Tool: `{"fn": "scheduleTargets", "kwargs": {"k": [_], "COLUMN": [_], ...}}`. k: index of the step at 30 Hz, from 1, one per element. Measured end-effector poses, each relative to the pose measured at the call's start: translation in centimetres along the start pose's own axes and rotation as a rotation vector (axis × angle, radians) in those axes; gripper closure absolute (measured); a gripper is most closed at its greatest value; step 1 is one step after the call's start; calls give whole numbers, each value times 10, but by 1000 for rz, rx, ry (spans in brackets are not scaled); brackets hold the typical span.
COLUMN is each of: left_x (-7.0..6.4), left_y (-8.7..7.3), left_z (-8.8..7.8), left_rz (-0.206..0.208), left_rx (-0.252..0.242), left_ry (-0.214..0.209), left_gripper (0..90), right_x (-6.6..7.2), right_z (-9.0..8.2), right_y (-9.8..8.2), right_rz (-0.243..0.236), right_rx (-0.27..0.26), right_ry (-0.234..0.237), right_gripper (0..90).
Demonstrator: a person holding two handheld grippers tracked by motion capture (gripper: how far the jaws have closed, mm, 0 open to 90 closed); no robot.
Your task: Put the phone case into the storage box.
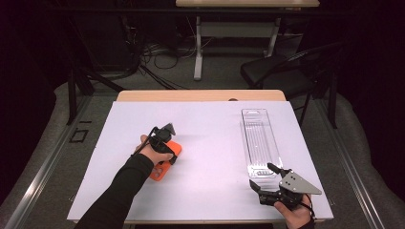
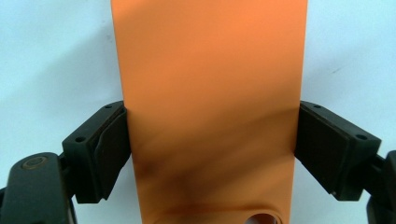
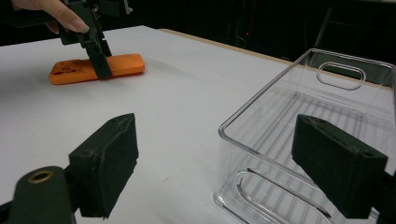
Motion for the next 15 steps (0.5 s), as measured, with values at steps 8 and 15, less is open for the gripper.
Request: {"fn": "scheduleTargets", "kwargs": {"k": [8, 15], "left_x": [4, 1], "left_y": [-5, -7], "left_z": [-5, -13], "left_rz": [14, 37], "left_rx": [0, -13], "left_ry": [2, -27], "left_gripper": [156, 157], "right_x": [0, 0], "right_z": [0, 0], "right_y": [0, 0], "right_rz": [0, -3], "right_rx": [1, 1], "right_ry": [-1, -3], "right_gripper": [140, 140]}}
Point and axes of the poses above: each handheld gripper's, and its own axes: z roughly forward along the jaws, y roughly out of its top, x roughly to its left, the point moved 10 cm from there along z, roughly forward along the jaws, and after that the axes turned 7 degrees about y, right-handed, at the moved point
